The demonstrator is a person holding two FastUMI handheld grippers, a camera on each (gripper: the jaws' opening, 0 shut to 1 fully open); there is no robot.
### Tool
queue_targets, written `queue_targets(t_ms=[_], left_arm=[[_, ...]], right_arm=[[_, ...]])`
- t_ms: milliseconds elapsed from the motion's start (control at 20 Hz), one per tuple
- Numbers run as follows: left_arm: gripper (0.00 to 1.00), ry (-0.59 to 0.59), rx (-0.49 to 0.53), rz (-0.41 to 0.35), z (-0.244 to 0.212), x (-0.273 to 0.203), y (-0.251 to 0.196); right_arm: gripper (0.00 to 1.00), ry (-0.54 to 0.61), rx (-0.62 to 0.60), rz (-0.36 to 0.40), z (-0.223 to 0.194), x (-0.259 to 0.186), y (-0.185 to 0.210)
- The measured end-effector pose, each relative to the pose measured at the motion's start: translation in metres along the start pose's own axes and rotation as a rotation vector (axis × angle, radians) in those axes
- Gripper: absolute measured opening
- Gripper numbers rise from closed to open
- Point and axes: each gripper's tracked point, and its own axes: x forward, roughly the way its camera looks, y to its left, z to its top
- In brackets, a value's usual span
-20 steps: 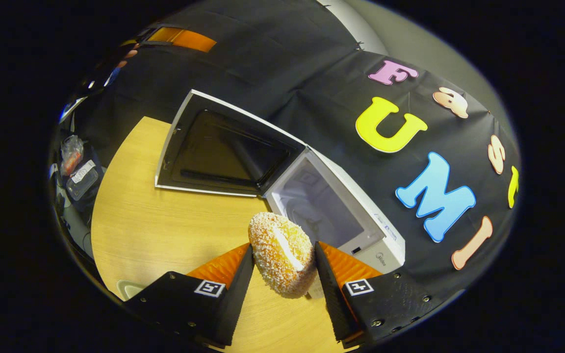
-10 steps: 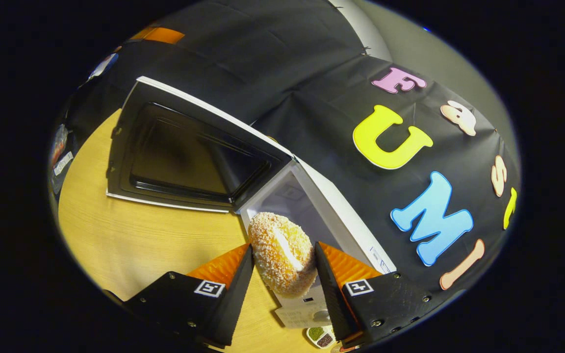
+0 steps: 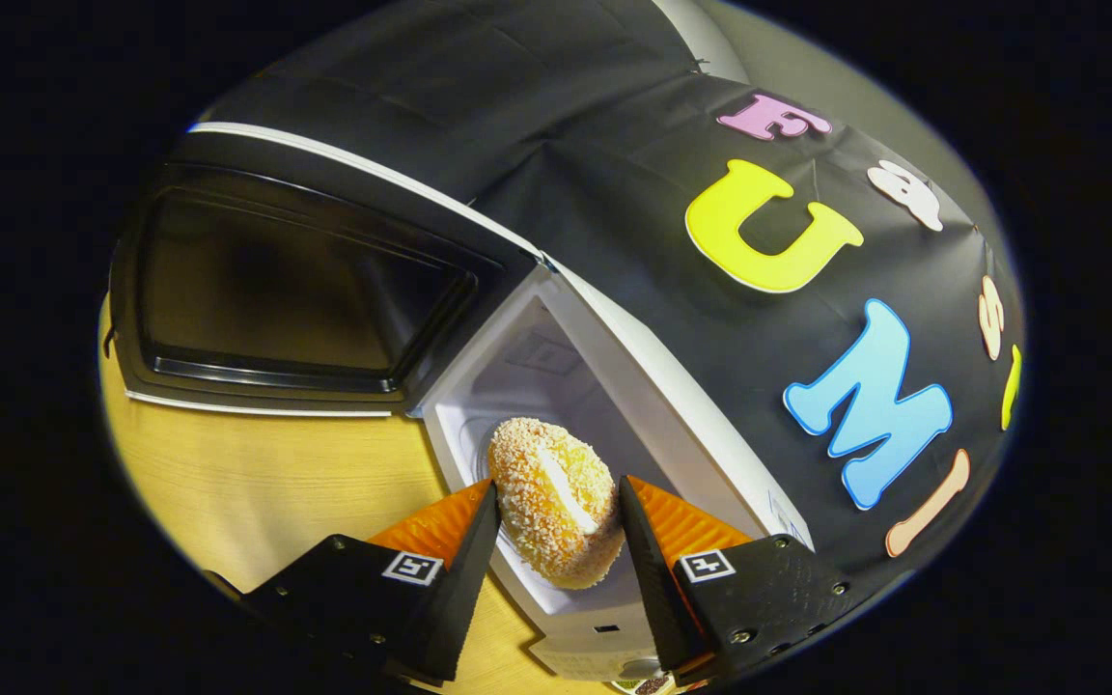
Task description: Open the microwave oven with the left hand, put the food in, and close the microwave oven.
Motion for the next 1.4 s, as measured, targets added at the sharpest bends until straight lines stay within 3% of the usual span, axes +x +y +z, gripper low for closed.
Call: queue_targets(t_ms=[800,950,1000,1400], left_arm=[[1.0,0.091,0.029,0.029,-0.042,0.028,0.017],[1.0,0.086,0.03,0.017,-0.043,0.031,0.013],[0.99,0.089,0.034,0.012,-0.048,0.032,0.012],[1.0,0.123,0.05,-0.051,-0.081,0.042,-0.014]], right_arm=[[0.76,0.087,-0.124,-0.103,-0.046,0.084,0.015],[0.83,0.105,-0.12,-0.11,-0.05,0.081,0.014],[0.95,0.103,-0.115,-0.113,-0.05,0.083,0.01],[0.97,0.069,0.027,-0.097,-0.034,0.039,0.012]])
